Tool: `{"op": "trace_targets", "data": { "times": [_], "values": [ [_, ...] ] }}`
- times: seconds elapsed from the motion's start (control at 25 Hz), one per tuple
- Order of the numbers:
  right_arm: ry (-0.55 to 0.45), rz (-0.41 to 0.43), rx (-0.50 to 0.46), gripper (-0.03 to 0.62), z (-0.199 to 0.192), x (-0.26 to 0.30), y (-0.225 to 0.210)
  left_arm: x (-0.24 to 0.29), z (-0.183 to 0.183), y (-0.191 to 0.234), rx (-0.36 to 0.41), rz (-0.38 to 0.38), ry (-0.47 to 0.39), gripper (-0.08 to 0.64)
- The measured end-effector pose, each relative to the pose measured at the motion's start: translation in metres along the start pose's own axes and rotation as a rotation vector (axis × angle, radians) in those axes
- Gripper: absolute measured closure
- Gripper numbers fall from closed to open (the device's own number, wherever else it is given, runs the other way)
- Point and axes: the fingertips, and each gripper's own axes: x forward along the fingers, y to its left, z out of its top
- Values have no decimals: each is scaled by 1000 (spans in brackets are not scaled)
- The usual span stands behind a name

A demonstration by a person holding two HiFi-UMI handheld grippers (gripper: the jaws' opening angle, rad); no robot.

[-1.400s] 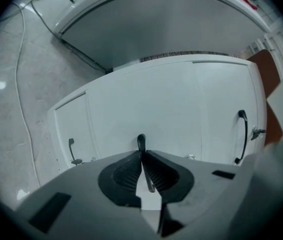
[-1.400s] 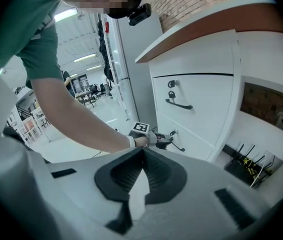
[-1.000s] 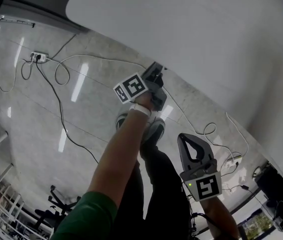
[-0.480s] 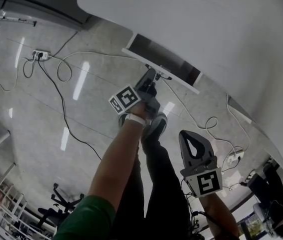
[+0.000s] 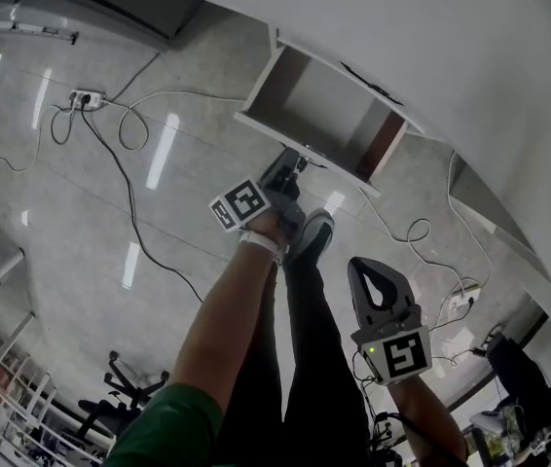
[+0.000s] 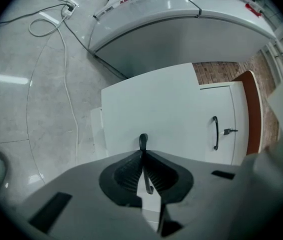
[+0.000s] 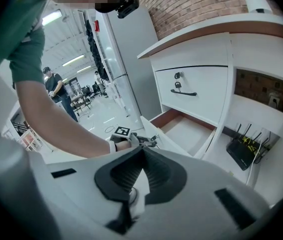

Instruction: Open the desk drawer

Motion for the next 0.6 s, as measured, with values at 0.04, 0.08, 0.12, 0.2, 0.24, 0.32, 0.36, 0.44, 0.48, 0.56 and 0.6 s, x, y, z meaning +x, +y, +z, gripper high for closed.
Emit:
{"op": "trace_targets", "data": {
  "times": [0.04,0.08,0.12,0.2,0.24,0.32,0.36,0.44,0.48,0.56,0.6],
  "values": [
    [2,0,-8,591,0,0,1,-1,-1,2,1,4,4,538],
    [7,-1,-9,591,-1,1,2,-1,-1,6,5,12,10,538],
    [12,-3,2,591,-2,3,3,-1,-1,10,11,22,18,538],
    [17,-6,32,591,-5,5,4,0,-3,19,26,43,42,538],
    [18,-6,39,591,-7,7,5,0,-4,23,31,49,53,538],
    [25,-2,46,591,-14,9,9,0,-6,28,36,51,68,538],
    [32,-1,59,591,-18,10,11,-1,-7,31,37,49,72,538],
    [42,5,77,591,-24,12,14,-1,-5,35,40,41,73,538],
    [44,8,83,591,-26,13,16,0,-4,36,40,37,72,538],
    [45,9,95,591,-28,14,17,1,-5,36,35,34,70,538],
    [46,7,107,591,-28,14,18,1,-6,36,33,38,71,538]
  ]
}}
